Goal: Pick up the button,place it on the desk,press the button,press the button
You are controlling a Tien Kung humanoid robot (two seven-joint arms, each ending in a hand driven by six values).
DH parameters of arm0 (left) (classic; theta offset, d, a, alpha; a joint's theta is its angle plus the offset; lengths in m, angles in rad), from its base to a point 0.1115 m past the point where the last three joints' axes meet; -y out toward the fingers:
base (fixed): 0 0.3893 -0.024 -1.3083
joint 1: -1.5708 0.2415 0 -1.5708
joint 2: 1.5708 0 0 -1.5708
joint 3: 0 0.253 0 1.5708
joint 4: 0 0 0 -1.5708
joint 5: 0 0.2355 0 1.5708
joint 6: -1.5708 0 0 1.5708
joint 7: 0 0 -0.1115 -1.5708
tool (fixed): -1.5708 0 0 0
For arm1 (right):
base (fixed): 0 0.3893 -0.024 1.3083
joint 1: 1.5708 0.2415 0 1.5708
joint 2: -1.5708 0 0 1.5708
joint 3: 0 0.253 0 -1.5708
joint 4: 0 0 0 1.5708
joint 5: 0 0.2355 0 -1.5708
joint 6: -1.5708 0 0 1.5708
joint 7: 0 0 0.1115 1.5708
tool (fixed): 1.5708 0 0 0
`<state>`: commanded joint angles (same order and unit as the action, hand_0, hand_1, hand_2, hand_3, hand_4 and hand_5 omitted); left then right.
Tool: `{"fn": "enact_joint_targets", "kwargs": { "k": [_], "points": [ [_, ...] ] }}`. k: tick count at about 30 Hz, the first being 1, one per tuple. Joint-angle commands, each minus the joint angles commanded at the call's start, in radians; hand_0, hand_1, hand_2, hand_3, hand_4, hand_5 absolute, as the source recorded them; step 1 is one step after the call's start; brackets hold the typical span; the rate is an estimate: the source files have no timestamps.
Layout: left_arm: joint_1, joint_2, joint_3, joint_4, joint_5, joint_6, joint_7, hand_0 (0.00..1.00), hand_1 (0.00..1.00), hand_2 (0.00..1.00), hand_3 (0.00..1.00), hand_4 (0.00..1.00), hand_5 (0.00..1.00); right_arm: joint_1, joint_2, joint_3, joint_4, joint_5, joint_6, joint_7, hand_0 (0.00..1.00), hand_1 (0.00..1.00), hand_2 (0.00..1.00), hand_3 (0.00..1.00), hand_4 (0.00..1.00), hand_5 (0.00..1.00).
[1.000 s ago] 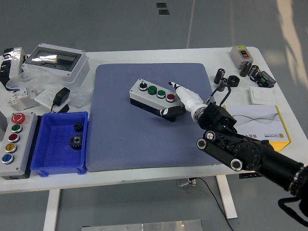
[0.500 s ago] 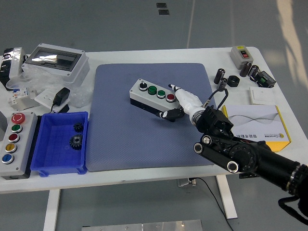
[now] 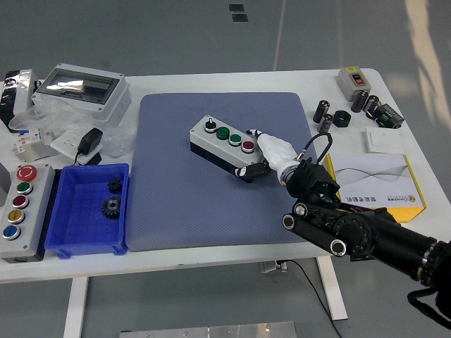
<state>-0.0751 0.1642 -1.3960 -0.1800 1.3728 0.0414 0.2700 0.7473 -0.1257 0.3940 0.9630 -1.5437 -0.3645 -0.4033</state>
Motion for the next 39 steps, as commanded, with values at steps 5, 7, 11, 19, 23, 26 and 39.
{"fn": "enact_joint_targets", "kwargs": {
  "k": [5, 7, 11, 19, 23, 26, 39],
  "points": [
    [0.001, -0.001, 0.007, 0.0, -0.007, -0.001, -0.004, 0.627, 0.514, 0.532, 0.593, 0.613, 0.216, -0.005, -0.001, 0.0, -0.005, -0.005, -0.01, 0.007, 0.183, 0.349, 0.44, 0.582, 0.183, 0.015],
    [0.001, -0.001, 0.008, 0.0, -0.008, -0.001, -0.005, 0.627, 0.514, 0.531, 0.592, 0.612, 0.216, -0.008, -0.008, 0.003, 0.0, -0.006, -0.016, 0.018, 0.151, 0.323, 0.411, 0.467, 0.069, 0.002],
    [0.004, -0.001, 0.007, 0.0, -0.009, 0.0, -0.005, 0.627, 0.514, 0.531, 0.592, 0.612, 0.216, -0.017, -0.039, 0.02, 0.037, 0.001, -0.026, 0.069, 0.151, 0.323, 0.411, 0.467, 0.069, 0.002],
    [0.007, -0.001, 0.004, 0.0, -0.012, 0.001, -0.007, 0.627, 0.514, 0.532, 0.592, 0.611, 0.216, -0.054, -0.173, 0.072, 0.185, 0.088, 0.015, 0.247, 0.118, 0.274, 0.327, 0.261, 0.002, 0.002],
    [0.008, -0.003, 0.006, 0.0, -0.015, 0.001, -0.008, 0.627, 0.514, 0.532, 0.592, 0.611, 0.216, -0.064, -0.255, 0.068, 0.27, 0.131, 0.052, 0.351, 0.118, 0.274, 0.327, 0.261, 0.002, 0.002],
    [0.008, -0.003, 0.004, 0.0, -0.012, 0.001, -0.008, 0.627, 0.515, 0.531, 0.592, 0.61, 0.216, -0.05, -0.314, 0.019, 0.317, 0.133, 0.063, 0.425, 0.121, 0.279, 0.323, 0.247, 0.002, 0.002],
    [0.001, -0.001, -0.007, 0.0, 0.009, -0.001, -0.005, 0.627, 0.515, 0.531, 0.592, 0.61, 0.219, -0.071, -0.349, -0.118, 0.237, -0.142, 0.003, 0.482, 0.137, 0.286, 0.327, 0.249, 0.002, 0.002]
  ]
}}
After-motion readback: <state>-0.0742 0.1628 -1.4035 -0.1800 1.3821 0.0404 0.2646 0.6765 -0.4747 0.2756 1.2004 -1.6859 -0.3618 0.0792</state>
